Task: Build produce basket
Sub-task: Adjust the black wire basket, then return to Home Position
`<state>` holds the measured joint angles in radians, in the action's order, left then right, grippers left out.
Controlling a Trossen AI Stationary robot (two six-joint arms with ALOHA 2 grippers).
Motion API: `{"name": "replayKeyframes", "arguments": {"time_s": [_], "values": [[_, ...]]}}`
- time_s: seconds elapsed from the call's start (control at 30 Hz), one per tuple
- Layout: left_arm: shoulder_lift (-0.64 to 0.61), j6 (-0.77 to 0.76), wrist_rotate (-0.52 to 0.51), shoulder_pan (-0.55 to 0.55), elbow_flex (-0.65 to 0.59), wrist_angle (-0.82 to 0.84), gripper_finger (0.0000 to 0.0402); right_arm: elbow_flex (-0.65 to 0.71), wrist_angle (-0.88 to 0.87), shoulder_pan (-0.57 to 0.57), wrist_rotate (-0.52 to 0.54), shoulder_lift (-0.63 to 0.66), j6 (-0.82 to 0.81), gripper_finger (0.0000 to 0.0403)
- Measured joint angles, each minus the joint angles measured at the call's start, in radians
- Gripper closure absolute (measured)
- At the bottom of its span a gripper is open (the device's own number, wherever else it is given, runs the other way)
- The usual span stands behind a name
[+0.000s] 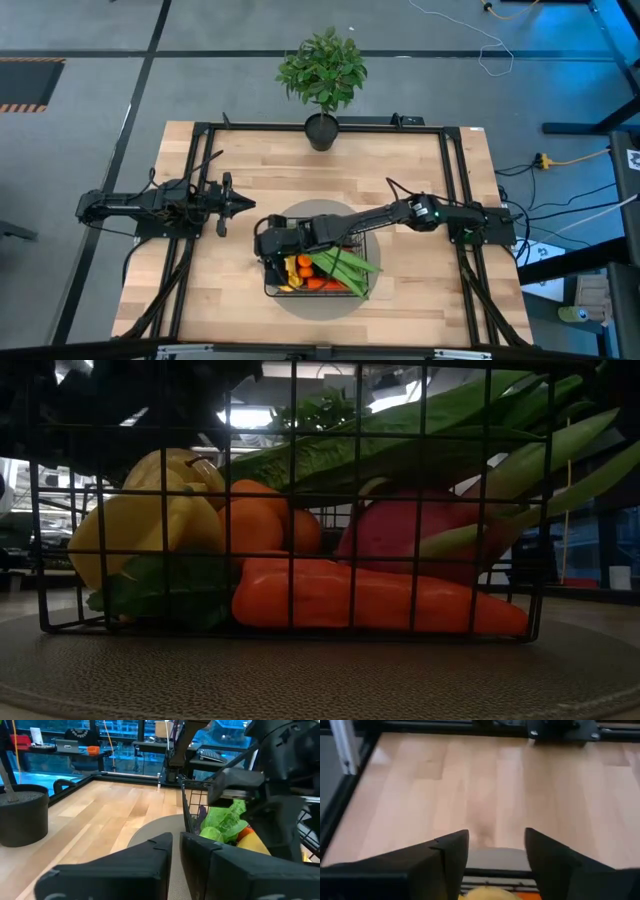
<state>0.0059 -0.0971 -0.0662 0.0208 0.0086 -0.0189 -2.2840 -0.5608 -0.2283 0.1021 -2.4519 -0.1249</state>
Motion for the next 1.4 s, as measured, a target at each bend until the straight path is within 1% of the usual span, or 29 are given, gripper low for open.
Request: {"name": "replayKeyframes", "arguments": {"time_s": [0.13, 0.27, 0.6, 0.7, 0.83, 1.0, 1.4], "values": [[0.0, 0.0, 0.0, 0.0, 0.0, 0.0, 0.0381, 0.0, -0.028, 0.002, 0.012, 0.001, -0.002, 0.0215], [0.0, 0.0, 0.0, 0.0, 0.0, 0.0, 0.0386, 0.0, -0.057, 0.001, 0.051, 0.002, -0.002, 0.0215], [0.0, 0.0, 0.0, 0.0, 0.0, 0.0, 0.0399, -0.001, -0.081, -0.001, 0.058, 0.009, 0.001, 0.0215], [0.0, 0.0, 0.0, 0.0, 0.0, 0.0, 0.0401, -0.033, -0.125, -0.004, 0.06, 0.008, 0.004, 0.0215], [0.0, 0.0, 0.001, 0.0, 0.0, 0.0, 0.0397, -0.072, -0.152, -0.01, 0.065, 0.01, 0.006, 0.0215], [0.0, 0.0, 0.001, 0.0, 0.0, 0.0, 0.0387, -0.069, -0.146, -0.027, 0.136, 0.037, -0.021, 0.0215], [0.0, 0.0, 0.001, 0.0, 0.0, 0.0, 0.0371, -0.071, -0.188, -0.088, 0.133, 0.071, -0.02, 0.0215]]}}
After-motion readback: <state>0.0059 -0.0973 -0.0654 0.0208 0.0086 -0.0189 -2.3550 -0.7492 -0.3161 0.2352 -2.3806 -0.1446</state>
